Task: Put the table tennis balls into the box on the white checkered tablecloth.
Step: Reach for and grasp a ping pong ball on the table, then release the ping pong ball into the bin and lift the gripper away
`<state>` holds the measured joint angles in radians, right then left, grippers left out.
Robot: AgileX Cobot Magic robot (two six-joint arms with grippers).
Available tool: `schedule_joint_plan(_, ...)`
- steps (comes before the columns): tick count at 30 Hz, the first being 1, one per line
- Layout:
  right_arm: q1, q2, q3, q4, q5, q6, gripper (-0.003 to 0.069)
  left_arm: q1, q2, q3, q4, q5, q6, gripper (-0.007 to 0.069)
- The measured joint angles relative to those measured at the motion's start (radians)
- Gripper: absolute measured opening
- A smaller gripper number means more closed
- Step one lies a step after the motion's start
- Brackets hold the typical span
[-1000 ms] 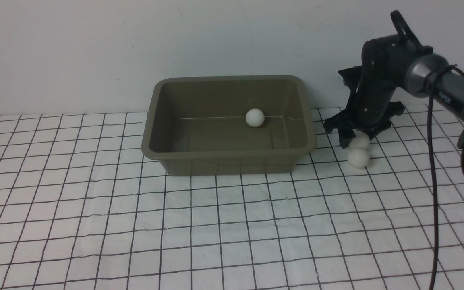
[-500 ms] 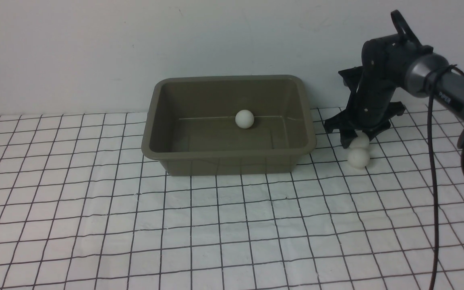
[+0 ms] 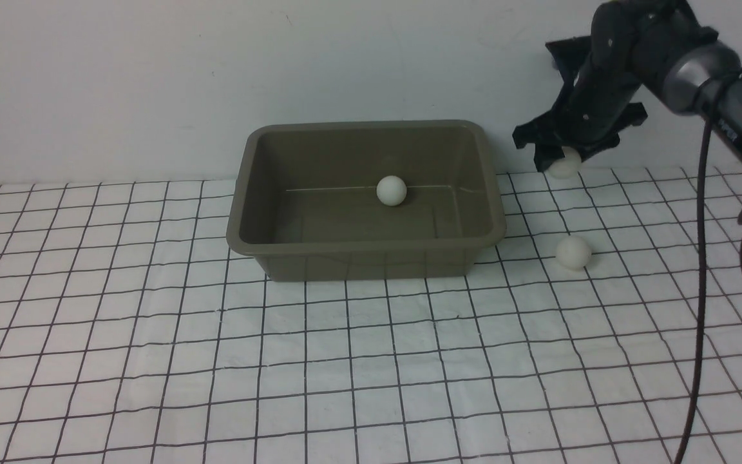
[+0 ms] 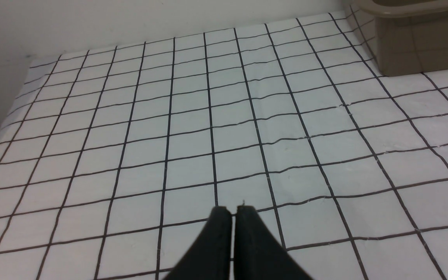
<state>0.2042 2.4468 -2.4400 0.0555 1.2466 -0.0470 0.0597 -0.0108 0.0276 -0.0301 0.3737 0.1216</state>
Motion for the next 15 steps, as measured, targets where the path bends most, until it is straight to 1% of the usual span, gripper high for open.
schedule_joint_plan(3,0.041,-0.02,-0.006,0.016,0.0,-0.03,0.0356,0.0,0.0,0.0,0.0,0.0,0.0,-0.0004)
schedule_joint_plan(5,0.089,-0.022,-0.006,0.023,0.001,-0.052,0.0356,0.0,0.0,0.0,0.0,0.0,0.0,-0.0004)
schedule_joint_plan(12,0.23,-0.019,-0.006,0.03,0.007,-0.072,0.0356,0.0,0.0,0.0,0.0,0.0,0.0,-0.0004)
schedule_joint_plan(15,0.26,-0.008,-0.006,0.028,0.007,-0.073,0.0356,0.0,0.0,0.0,0.0,0.0,0.0,-0.0004)
